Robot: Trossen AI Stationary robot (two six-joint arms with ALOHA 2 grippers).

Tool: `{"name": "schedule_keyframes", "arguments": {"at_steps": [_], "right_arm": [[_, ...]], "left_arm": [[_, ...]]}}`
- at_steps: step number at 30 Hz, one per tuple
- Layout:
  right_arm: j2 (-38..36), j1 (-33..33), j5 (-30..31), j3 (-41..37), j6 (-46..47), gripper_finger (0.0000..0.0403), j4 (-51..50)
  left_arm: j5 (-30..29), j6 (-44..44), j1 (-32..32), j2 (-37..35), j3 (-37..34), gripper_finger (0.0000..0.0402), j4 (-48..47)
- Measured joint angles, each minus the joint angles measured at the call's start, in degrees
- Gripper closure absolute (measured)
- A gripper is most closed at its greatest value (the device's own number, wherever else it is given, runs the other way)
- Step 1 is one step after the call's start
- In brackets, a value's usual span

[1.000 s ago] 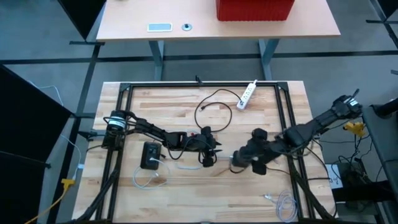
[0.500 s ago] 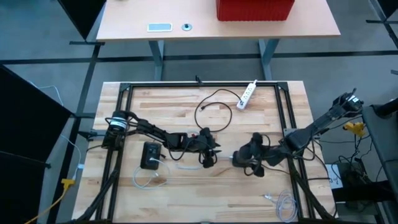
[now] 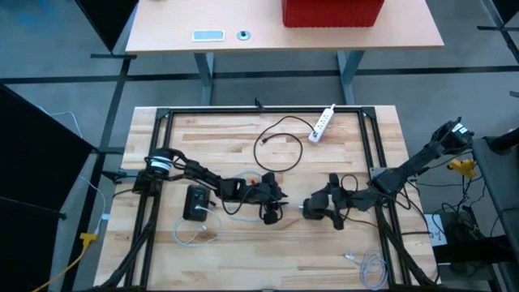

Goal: Insert USB
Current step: Insert the top white charger cable into the right black outlet extension

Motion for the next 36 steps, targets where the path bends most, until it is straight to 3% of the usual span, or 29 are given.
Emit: {"name": "schedule_keyframes", "arguments": {"at_steps": [12,21,30,36], "right_arm": [[3.1,0.0,0.8,-0.4,0.9,0.0139,1.2],[3.5,0.0,0.8,-0.4,1.6,0.0139,0.6],[3.6,0.0,0.8,-0.4,2.7,0.0139,0.2],[3.6,0.0,0.8,-0.5,2.7,0.0139,0.2]], "left_arm": [[1.0,-2.3,-1.0,0.1,0.3,0.0311,1.9],[5.8,-1.3,-0.4,4.5,12.3,0.0305,-11.3],[5.7,-2.4,-0.4,9.0,16.3,0.0292,-10.8],[5.0,-3.3,0.0,9.8,17.3,0.0314,-11.1]]}}
